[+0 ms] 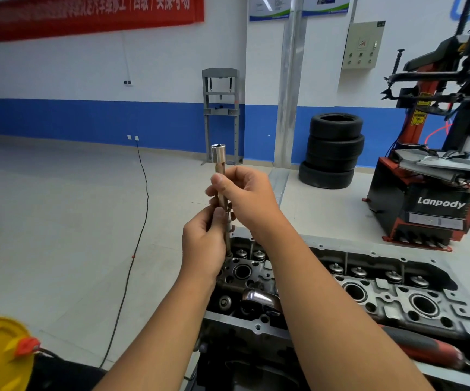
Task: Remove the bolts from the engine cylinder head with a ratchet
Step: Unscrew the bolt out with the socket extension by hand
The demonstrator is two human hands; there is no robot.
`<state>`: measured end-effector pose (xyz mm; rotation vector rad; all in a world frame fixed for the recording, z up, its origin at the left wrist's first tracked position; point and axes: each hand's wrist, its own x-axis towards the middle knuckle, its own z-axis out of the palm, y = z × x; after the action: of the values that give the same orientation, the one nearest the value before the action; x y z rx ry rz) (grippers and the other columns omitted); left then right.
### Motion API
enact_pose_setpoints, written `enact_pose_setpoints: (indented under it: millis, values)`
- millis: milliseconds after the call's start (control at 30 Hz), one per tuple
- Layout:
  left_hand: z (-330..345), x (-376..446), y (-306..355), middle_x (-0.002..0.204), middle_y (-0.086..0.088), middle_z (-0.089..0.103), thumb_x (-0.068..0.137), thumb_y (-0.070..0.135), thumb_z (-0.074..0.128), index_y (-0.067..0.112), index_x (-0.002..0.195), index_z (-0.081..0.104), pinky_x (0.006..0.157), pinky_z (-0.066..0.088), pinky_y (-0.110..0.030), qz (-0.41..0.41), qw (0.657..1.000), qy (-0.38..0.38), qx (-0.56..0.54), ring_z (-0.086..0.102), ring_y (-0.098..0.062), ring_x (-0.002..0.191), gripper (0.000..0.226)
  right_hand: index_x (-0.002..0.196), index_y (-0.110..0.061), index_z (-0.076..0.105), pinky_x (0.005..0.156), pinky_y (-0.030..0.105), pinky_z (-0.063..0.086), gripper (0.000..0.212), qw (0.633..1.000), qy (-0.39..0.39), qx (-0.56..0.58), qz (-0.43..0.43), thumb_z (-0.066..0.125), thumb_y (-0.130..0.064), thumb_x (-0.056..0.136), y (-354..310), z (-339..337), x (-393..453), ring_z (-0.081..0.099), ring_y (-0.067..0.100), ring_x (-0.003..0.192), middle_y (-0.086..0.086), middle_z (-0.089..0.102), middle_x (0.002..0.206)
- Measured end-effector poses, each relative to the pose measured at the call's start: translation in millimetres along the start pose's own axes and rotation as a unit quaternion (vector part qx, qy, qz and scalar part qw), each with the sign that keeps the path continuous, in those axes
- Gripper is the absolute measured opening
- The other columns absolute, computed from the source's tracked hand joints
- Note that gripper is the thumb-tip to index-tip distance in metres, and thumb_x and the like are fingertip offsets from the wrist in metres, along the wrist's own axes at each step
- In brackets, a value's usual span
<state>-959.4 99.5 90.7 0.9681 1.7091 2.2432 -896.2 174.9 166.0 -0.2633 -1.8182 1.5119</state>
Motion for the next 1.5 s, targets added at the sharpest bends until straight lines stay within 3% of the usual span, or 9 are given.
enact_pose_setpoints:
  millis: [200,333,500,700,833,967,1133,1267,1500]
  values:
    - [-2.2,-0.4,0.8,0.093,0.019,0.078,0.100,0.024,0.070,0.048,0.094,0.073,0.072,0.054,-0.018,0.027,0.999,0.038,0.017,0.074,-0.004,0.087,0.025,0.097,-0.012,0.072,0.067,0.028,0.060,0.010,1.000,-0.011,0.011,-0.002,0.072,-0.023,0.097,-0.4,0.7,-0.8,0.074,0.020,0.072,0.006,0.079,0.087]
    - [-2.7,0.1,-1.4,0.097,0.016,0.079,0.096,0.028,0.076,0.044,0.101,0.075,0.082,0.057,-0.028,0.025,0.999,0.026,0.015,0.075,-0.004,0.093,0.017,0.093,-0.011,0.070,0.066,0.032,0.059,0.011,1.000,0.001,0.014,0.001,0.077,-0.019,0.094,-1.7,-1.3,-0.8,0.074,0.023,0.070,0.010,0.078,0.085]
    - [1.7,-0.1,-1.3,0.102,0.009,0.079,0.109,0.018,0.051,0.037,0.111,0.075,0.090,0.058,-0.041,0.004,1.000,-0.005,0.001,0.074,-0.016,0.101,0.030,0.095,-0.010,0.070,0.067,0.025,0.059,0.010,0.999,-0.023,0.025,0.002,0.067,-0.017,0.101,-3.4,0.7,-2.6,0.072,0.019,0.071,0.011,0.078,0.088]
    - [-3.0,0.9,-1.8,0.095,0.024,0.076,0.096,0.016,0.074,0.045,0.098,0.070,0.064,0.055,-0.012,0.036,0.998,0.038,0.027,0.073,0.000,0.088,0.030,0.097,-0.011,0.070,0.073,0.035,0.063,0.013,1.000,0.006,0.027,0.000,0.077,-0.022,0.094,-2.1,-1.5,-0.9,0.074,0.022,0.071,0.008,0.078,0.086]
    - [-4.3,1.5,-4.9,0.094,0.013,0.078,0.096,0.025,0.075,0.032,0.101,0.074,0.068,0.057,-0.021,0.025,0.999,0.043,0.010,0.075,-0.011,0.088,0.009,0.095,-0.010,0.069,0.071,0.035,0.064,0.012,1.000,0.007,0.019,0.002,0.076,-0.020,0.094,-1.1,-2.4,-0.8,0.075,0.024,0.073,0.010,0.078,0.087]
    - [-0.4,-1.0,0.7,0.101,0.004,0.079,0.110,0.019,0.050,0.040,0.105,0.077,0.087,0.059,-0.042,-0.001,1.000,0.001,-0.028,0.074,-0.020,0.099,0.035,0.097,-0.008,0.069,0.073,0.033,0.063,0.011,1.000,-0.004,0.014,-0.003,0.065,-0.017,0.102,-0.5,0.1,-0.2,0.074,0.022,0.075,0.011,0.078,0.088]
    - [-1.7,-1.0,3.2,0.093,0.018,0.077,0.101,0.013,0.067,0.040,0.098,0.072,0.069,0.058,-0.022,0.020,0.999,0.043,0.005,0.075,-0.007,0.085,0.027,0.096,-0.015,0.072,0.077,0.038,0.064,0.010,1.000,-0.019,0.007,-0.003,0.069,-0.023,0.100,-1.7,0.2,-1.6,0.075,0.021,0.077,0.006,0.079,0.088]
    - [-3.5,-2.3,1.7,0.095,0.017,0.076,0.088,0.025,0.084,0.036,0.099,0.072,0.074,0.061,-0.034,0.025,0.998,0.051,0.023,0.073,-0.005,0.084,0.020,0.102,-0.013,0.068,0.079,0.047,0.064,0.022,1.000,0.015,0.016,-0.010,0.082,-0.023,0.088,-0.9,-0.8,-1.1,0.078,0.023,0.077,0.006,0.079,0.087]
    - [2.2,-4.1,6.7,0.099,0.002,0.078,0.110,0.023,0.051,0.049,0.099,0.075,0.085,0.060,-0.042,0.014,1.000,-0.007,-0.016,0.073,-0.021,0.097,0.038,0.096,-0.009,0.066,0.064,0.029,0.060,0.010,0.999,0.003,0.051,-0.008,0.073,-0.016,0.097,-4.3,-0.5,-2.4,0.075,0.026,0.072,0.013,0.079,0.087]
